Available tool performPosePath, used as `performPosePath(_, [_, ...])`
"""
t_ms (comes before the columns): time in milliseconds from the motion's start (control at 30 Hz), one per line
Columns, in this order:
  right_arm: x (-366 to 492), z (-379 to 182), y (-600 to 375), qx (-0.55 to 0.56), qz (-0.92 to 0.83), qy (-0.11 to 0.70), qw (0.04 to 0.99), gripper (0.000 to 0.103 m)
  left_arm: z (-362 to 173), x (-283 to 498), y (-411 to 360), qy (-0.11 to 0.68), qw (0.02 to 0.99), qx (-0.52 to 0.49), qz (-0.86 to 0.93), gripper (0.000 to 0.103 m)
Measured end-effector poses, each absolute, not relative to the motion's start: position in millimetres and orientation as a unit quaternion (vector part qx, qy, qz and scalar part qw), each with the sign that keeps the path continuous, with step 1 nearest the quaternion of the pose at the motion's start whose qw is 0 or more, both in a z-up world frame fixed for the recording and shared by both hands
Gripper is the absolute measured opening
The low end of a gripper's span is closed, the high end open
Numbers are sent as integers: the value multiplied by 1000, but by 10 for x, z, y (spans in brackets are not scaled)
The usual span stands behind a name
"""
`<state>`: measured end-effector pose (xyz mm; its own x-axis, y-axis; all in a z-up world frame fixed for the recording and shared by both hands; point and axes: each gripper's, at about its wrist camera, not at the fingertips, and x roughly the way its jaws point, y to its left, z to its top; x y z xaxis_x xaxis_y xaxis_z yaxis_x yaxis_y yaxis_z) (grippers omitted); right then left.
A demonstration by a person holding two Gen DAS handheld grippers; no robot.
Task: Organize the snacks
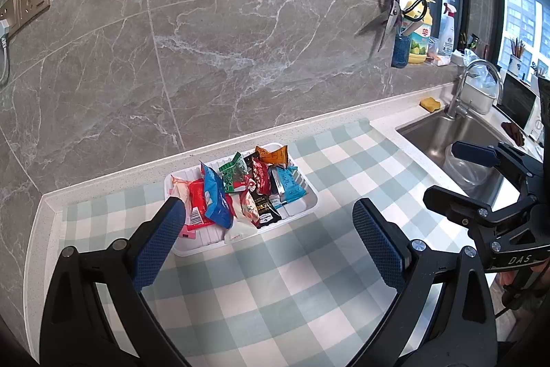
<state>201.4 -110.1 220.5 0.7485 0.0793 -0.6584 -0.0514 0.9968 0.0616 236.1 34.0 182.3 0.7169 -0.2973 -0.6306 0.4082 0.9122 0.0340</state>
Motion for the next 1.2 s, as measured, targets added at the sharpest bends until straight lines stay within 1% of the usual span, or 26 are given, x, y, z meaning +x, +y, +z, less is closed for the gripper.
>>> performPosePath(333, [2028,2199,-1066,15,40,357,933,94,1777,2328,427,330,923,70,-187,99])
performPosePath(733, [2068,2142,-941,7,50,366,929,94,1498,2285,715,359,917,37,-167,99])
performPosePath(1200, [2036,2096,-808,0,56,373,926,94,1286,2187,927,374,914,19,-158,99])
